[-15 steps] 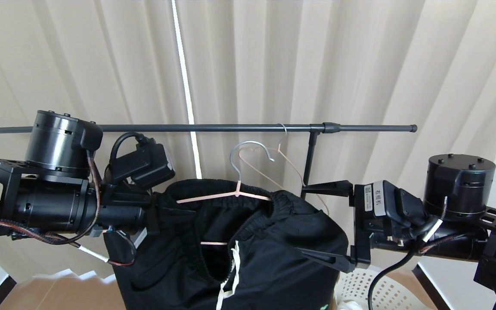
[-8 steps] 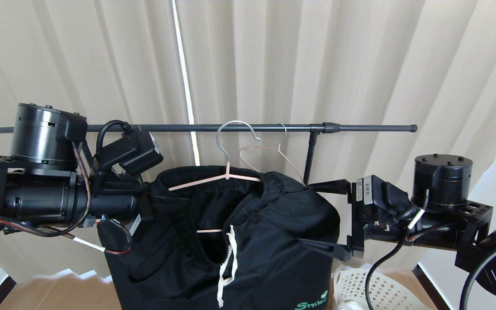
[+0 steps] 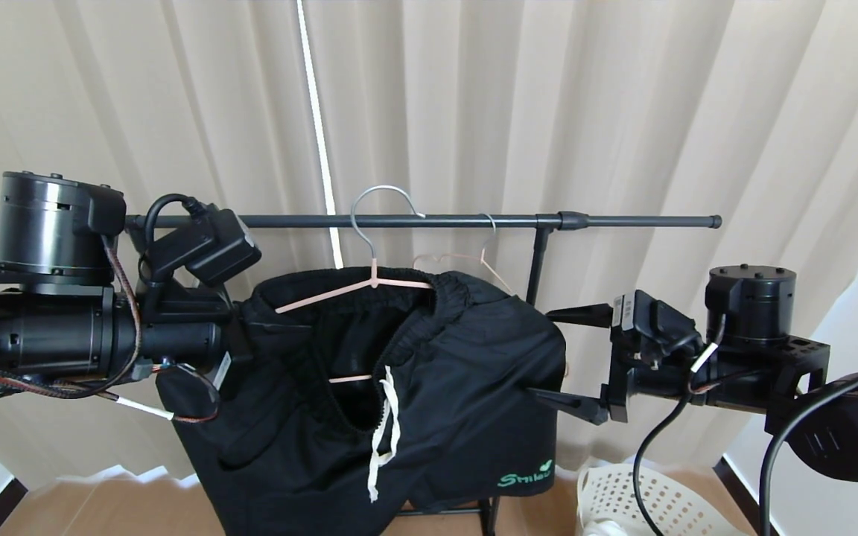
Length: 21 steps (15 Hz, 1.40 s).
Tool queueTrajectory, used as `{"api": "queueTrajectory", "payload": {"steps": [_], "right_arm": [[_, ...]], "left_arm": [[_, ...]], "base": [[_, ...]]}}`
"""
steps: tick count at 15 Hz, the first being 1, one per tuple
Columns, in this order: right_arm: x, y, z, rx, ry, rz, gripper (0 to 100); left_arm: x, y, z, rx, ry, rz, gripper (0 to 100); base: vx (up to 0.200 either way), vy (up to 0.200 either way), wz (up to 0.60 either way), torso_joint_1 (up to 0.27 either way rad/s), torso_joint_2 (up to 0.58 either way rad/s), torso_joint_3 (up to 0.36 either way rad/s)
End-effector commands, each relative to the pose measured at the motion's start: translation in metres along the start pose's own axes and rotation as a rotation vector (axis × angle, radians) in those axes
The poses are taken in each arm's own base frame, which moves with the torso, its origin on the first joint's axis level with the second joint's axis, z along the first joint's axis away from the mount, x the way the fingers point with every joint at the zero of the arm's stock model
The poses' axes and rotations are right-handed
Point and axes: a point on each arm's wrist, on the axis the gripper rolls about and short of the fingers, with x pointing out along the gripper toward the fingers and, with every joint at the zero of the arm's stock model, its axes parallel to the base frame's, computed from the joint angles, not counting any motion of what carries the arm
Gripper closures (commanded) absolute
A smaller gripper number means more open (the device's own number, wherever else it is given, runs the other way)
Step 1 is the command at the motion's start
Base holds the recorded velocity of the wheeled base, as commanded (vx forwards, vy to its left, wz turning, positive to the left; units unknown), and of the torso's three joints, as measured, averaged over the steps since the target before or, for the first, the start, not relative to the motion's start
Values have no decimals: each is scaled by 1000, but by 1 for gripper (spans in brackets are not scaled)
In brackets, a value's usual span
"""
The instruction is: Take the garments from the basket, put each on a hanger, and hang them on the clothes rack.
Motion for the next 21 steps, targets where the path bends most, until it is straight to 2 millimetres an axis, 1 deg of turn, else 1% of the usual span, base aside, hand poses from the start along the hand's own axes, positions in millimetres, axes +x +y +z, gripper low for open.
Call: {"api": "queueTrajectory", "payload": {"steps": [1,6,13,14,18,21], "right_arm": [[6,0,-14,29,29,15,0],[15,0,-27,15,53,34,0],[21,-2,-32,19,60,38,0],[21,-2,-33,19,60,38,100],[20,-6,-32,14,58,26,100],[16,-13,-35,18,62,-1,100]], "left_arm": [[0,0,0,-5,-3,4,100],[-6,-1,3,-16,-23,16,100],[-18,-5,8,-33,-52,36,100],[-19,-5,8,-37,-53,37,100],[-19,-6,7,-42,-50,34,100],[-28,-6,9,-55,-65,57,100]], "base": [[0,0,0,0,0,0],[0,0,0,0,0,0],[0,0,0,0,0,0],[0,0,0,0,0,0],[0,0,0,0,0,0],[0,0,0,0,0,0]]}}
